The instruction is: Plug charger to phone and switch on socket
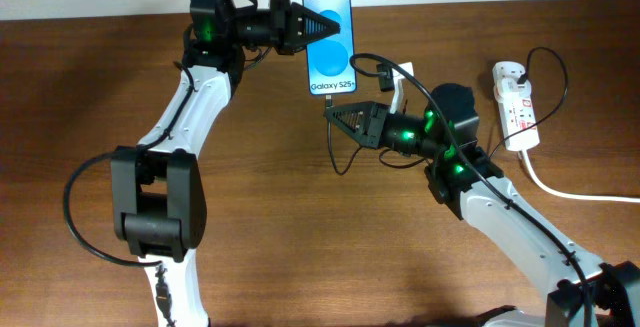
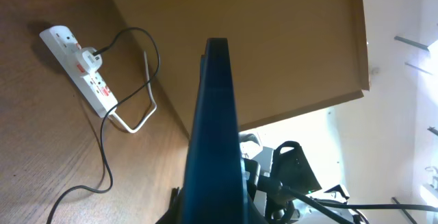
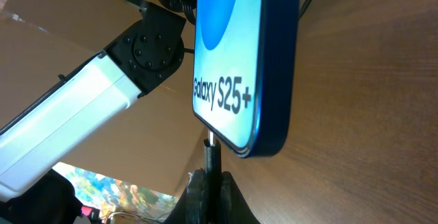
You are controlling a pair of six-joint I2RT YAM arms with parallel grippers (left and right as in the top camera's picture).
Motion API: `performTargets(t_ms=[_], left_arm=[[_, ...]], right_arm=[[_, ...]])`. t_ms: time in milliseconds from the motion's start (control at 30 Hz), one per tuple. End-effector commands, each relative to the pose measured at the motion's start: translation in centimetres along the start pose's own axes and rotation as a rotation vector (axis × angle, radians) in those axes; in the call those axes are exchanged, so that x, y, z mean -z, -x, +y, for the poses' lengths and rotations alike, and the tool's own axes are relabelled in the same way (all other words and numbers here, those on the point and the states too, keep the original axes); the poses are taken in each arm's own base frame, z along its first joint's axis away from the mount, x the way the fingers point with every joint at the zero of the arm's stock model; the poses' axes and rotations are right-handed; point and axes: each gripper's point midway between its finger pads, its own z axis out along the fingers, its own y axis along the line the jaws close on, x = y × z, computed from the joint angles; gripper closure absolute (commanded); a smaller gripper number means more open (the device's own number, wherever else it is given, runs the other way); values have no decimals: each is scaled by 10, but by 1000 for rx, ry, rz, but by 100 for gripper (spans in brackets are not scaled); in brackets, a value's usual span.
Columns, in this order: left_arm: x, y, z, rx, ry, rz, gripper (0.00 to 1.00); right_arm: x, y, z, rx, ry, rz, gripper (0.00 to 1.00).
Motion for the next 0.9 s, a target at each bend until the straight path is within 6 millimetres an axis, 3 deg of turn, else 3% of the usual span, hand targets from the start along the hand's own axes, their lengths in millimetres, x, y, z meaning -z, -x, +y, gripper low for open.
performTargets(t_ms=[0, 67, 200, 533, 867], left_arm=[[-6, -15, -16, -24, -34, 94, 100], [1, -13, -15, -1, -30, 91, 100], [1, -15, -15, 0, -32, 98, 100], [0, -16, -16, 27, -32, 105, 100], [-13, -22, -18, -8, -47, 131, 100]], right_arm=[[1, 17, -2, 22, -27, -73, 96], [1, 17, -2, 22, -27, -74, 96], [11, 26, -9, 0, -37, -94, 96], [11, 30, -8, 11, -36, -111, 96], [16, 45, -5, 35, -33, -174, 96]])
